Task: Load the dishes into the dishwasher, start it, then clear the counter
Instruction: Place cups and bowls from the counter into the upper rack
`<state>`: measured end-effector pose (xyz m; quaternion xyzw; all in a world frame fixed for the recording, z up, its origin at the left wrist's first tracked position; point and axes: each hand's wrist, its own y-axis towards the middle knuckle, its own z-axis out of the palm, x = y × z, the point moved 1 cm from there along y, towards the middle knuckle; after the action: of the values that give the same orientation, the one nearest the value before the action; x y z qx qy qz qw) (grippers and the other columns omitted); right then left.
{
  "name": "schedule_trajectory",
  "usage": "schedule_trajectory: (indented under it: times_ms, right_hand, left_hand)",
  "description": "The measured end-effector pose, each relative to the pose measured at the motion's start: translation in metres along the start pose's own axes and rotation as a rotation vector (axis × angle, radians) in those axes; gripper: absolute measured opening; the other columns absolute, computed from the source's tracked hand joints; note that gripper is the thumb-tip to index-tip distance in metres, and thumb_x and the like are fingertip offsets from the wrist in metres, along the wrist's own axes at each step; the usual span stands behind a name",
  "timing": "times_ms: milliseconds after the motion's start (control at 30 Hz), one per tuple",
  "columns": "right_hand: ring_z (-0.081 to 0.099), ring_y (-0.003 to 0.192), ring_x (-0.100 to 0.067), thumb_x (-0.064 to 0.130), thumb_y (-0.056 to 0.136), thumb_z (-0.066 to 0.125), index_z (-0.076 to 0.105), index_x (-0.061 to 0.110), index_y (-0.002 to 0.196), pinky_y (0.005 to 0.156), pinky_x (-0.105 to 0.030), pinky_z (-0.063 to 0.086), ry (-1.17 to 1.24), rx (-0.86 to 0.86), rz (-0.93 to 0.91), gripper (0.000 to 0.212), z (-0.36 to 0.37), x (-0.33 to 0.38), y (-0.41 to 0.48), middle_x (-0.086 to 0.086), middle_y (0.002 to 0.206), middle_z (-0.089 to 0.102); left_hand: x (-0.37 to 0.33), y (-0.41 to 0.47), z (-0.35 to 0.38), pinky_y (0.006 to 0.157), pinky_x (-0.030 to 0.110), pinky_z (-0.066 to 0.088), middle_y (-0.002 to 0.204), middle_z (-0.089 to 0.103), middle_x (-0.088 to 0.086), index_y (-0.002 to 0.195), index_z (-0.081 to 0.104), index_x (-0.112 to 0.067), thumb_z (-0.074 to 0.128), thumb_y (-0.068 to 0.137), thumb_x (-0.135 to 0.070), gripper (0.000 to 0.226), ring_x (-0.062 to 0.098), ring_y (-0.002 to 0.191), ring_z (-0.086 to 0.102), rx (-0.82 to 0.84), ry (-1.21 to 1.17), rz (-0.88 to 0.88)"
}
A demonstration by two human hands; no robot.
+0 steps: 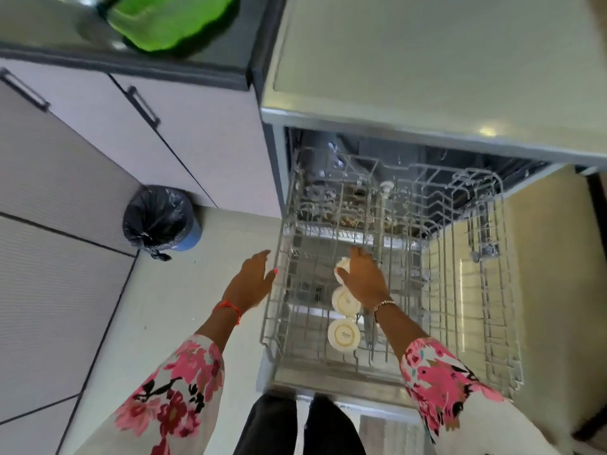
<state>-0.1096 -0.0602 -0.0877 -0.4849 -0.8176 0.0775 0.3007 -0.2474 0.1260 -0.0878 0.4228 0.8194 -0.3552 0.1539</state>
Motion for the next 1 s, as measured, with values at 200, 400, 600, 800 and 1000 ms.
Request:
schedule_trajectory:
  times_ms: [200,400,600,800,1000]
  right_hand:
    - [0.045,0.125,-0.029,0.026,0.098,0.042,0.037,0.002,0.135,0.1,-0.036,0.038,-0.078,-0.026,-0.176,0.045,-0.03,0.096,-0.017,-0.016,0.136,0.045]
    - [0.05,0.117,-0.029,0.023,0.097,0.041,0.049,0.001,0.12,0.094,-0.034,0.038,-0.164,-0.084,-0.254,0.032,-0.017,0.201,-0.019,-0.015,0.125,0.051]
    - [0.049,0.119,-0.025,0.024,0.099,0.039,0.045,0.004,0.126,0.097,-0.03,0.036,-0.165,-0.148,-0.315,0.034,-0.015,0.308,-0.014,-0.01,0.132,0.046]
    - [0.055,0.108,-0.023,0.027,0.097,0.043,0.05,0.006,0.119,0.088,-0.03,0.043,-0.18,-0.234,-0.392,0.031,-0.042,0.384,0.022,-0.007,0.122,0.052]
    - [0.056,0.099,-0.03,0.021,0.094,0.048,0.056,0.002,0.105,0.08,-0.035,0.041,-0.067,-0.374,-0.415,0.023,-0.091,0.438,0.086,-0.01,0.107,0.054]
  left_hand:
    - [0.03,-0.041,-0.075,0.104,0.029,0.032,0.14,0.041,0.006,0.137,0.036,-0.01,0.045,0.095,-0.021,0.044,0.02,0.129,0.038,-0.108,0.088,0.046]
    - [0.091,-0.052,-0.168,0.106,0.027,0.027,0.138,0.043,0.006,0.133,0.041,-0.009,0.043,0.095,-0.019,0.039,0.019,0.131,0.036,-0.156,0.188,0.124]
    - [0.148,-0.065,-0.265,0.097,0.03,0.036,0.124,0.053,0.01,0.12,0.052,-0.004,0.044,0.093,-0.014,0.03,0.027,0.118,0.048,-0.243,0.199,0.119]
    - [0.187,-0.042,-0.341,0.102,0.031,0.034,0.128,0.05,0.008,0.122,0.051,-0.007,0.046,0.092,-0.013,0.031,0.023,0.123,0.043,-0.361,0.186,0.186]
    - [0.186,0.018,-0.407,0.103,0.033,0.035,0.124,0.054,0.013,0.119,0.054,-0.003,0.049,0.091,-0.01,0.03,0.025,0.121,0.045,-0.449,0.175,0.263]
